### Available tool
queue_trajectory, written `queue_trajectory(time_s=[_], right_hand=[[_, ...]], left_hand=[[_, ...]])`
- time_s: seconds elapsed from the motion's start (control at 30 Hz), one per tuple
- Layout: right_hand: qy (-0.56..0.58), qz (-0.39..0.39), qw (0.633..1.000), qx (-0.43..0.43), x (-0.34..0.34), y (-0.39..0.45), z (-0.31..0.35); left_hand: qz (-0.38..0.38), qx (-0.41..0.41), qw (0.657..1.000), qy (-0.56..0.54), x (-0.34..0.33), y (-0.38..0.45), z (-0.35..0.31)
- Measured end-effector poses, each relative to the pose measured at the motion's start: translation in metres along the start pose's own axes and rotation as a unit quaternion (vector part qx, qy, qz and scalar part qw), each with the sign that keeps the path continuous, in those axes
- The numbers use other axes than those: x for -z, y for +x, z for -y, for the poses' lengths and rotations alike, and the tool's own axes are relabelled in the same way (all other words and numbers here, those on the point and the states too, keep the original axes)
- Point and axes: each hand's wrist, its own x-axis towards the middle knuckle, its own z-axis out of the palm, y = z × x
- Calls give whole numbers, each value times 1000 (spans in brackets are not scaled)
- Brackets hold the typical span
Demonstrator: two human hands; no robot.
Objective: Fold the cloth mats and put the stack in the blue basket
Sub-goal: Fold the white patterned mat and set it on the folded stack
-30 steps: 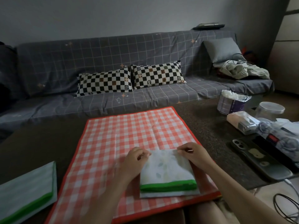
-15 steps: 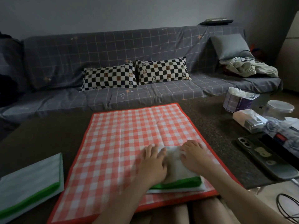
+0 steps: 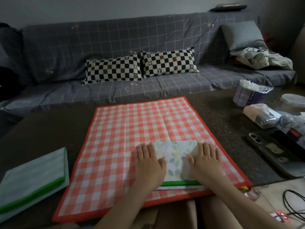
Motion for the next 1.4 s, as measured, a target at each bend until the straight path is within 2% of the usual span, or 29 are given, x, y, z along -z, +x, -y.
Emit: queue_trajectory(time_s=[0.07, 0.13, 0.3, 0.37, 0.43, 0.5, 0.57, 0.67, 0.73, 0.83, 0.93, 1.1, 1.27, 1.33, 1.4], right_hand=[[25, -42, 999, -18, 1, -4, 1], [61, -55, 996, -21, 3, -6, 2], [133, -58, 989, -23, 9, -7, 3], [188, -68, 980, -23, 12, -10, 7], [284, -63, 956, -30, 19, -15, 14], [394, -35, 918, -39, 29, -19, 24], [457, -15, 889, -27, 39, -23, 36], [454, -1, 891, 13, 47, -26, 56], [478, 21, 878, 28, 48, -26, 71], [479, 35, 874, 71, 45, -24, 98], [456, 50, 882, 107, 42, -23, 131], [451, 103, 869, 175, 37, -25, 196], [446, 136, 855, 226, 28, -28, 261], [433, 137, 854, 254, 26, -32, 286], [418, 135, 855, 277, 26, -35, 308]], left_hand=[[-33, 34, 998, -35, 1, -7, -3], [-75, 29, 993, -89, 3, -9, -5], [-91, 34, 973, -209, 9, -8, -2], [-78, 40, 939, -333, 17, -13, -3], [-65, 64, 886, -454, 27, -19, -2], [-66, 88, 850, -515, 35, -21, 1], [-72, 87, 831, -545, 42, -26, 9], [-53, 82, 814, -573, 55, -34, 28], [-40, 94, 801, -590, 64, -37, 44], [-52, 116, 792, -598, 75, -42, 70], [-94, 147, 796, -580, 85, -49, 98], [-174, 195, 798, -544, 98, -58, 159], [-216, 243, 822, -468, 122, -74, 217], [-236, 261, 818, -456, 129, -79, 242], [-257, 283, 800, -463, 137, -82, 266]])
